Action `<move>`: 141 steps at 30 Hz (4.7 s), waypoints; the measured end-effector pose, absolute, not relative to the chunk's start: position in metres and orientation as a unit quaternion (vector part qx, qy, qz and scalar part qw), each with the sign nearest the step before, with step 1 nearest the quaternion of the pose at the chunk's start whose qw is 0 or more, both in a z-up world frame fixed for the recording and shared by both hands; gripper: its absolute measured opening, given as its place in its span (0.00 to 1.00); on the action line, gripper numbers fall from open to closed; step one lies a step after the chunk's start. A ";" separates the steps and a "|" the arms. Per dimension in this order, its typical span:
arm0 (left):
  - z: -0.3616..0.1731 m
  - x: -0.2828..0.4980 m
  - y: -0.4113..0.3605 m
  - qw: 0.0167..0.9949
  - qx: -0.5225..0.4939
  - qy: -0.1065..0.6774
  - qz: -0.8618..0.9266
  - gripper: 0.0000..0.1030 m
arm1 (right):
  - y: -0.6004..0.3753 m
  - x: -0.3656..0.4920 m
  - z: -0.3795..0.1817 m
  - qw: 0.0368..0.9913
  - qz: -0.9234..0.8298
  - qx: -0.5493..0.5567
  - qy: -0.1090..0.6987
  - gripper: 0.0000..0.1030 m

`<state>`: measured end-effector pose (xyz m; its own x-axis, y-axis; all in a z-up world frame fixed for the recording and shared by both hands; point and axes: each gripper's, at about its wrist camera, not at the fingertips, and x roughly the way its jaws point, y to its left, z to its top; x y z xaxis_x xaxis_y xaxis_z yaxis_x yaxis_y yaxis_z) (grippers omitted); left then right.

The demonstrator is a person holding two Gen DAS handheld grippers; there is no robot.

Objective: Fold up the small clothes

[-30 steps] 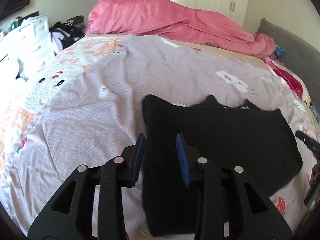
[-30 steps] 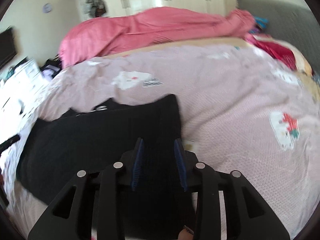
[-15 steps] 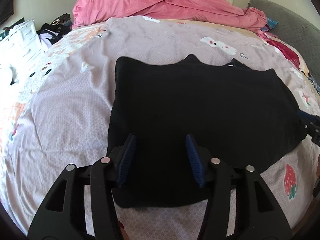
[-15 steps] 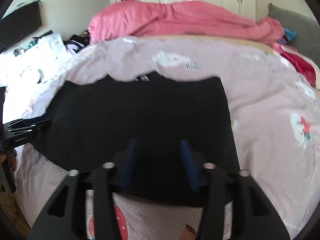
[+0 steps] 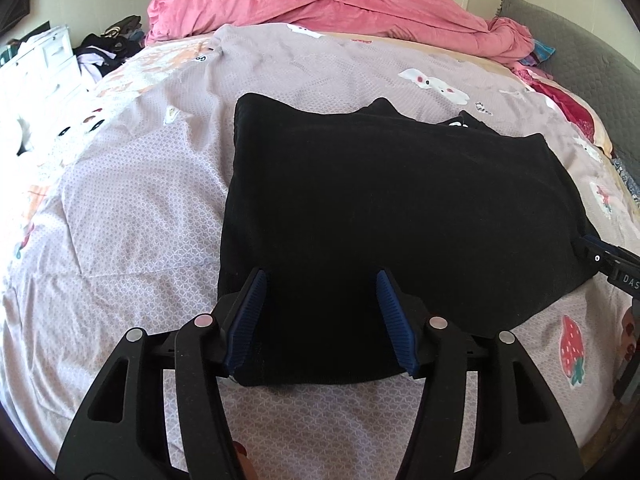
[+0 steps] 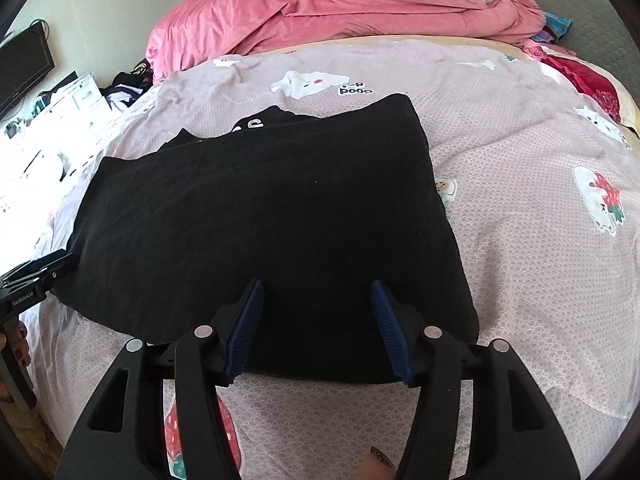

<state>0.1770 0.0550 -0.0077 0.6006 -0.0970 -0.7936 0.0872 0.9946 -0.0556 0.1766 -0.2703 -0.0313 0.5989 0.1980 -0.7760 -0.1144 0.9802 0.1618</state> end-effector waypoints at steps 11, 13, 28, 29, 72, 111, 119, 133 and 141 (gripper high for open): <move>-0.001 0.169 0.053 0.894 -0.007 0.444 -0.063 0.60 | -0.265 0.167 -0.029 0.896 0.087 0.040 0.433 0.66; -0.001 0.167 0.054 0.893 -0.009 0.444 -0.066 0.63 | -0.265 0.166 -0.029 0.896 0.087 0.043 0.433 0.70; 0.007 0.150 0.070 0.894 -0.039 0.441 -0.072 0.77 | -0.252 0.154 -0.020 0.904 0.082 0.030 0.418 0.84; 0.007 0.149 0.071 0.894 -0.039 0.441 -0.071 0.78 | -0.251 0.153 -0.020 0.905 0.081 0.028 0.417 0.86; 0.029 0.150 0.139 0.906 -0.090 0.413 0.000 0.91 | -0.150 0.135 0.002 0.911 0.156 -0.042 0.380 0.96; 0.020 0.196 0.180 0.890 -0.133 0.434 0.041 0.91 | -0.016 0.146 -0.043 0.876 0.203 -0.217 0.380 0.96; 0.017 0.215 0.166 0.889 -0.125 0.440 0.034 0.91 | -0.007 0.164 -0.048 0.880 0.184 -0.227 0.374 0.96; 0.016 0.253 0.151 0.883 -0.116 0.455 0.012 0.91 | 0.001 0.174 -0.044 0.892 0.172 -0.228 0.349 0.95; 0.005 0.284 0.136 0.856 -0.168 0.484 -0.069 0.91 | -0.019 0.170 -0.030 0.906 0.190 -0.182 0.332 0.84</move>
<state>0.2837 0.1358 0.0050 0.5219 -0.2801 -0.8057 -0.0448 0.9342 -0.3538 0.1704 -0.0187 -0.0305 0.7071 0.2223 -0.6713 -0.4646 0.8616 -0.2041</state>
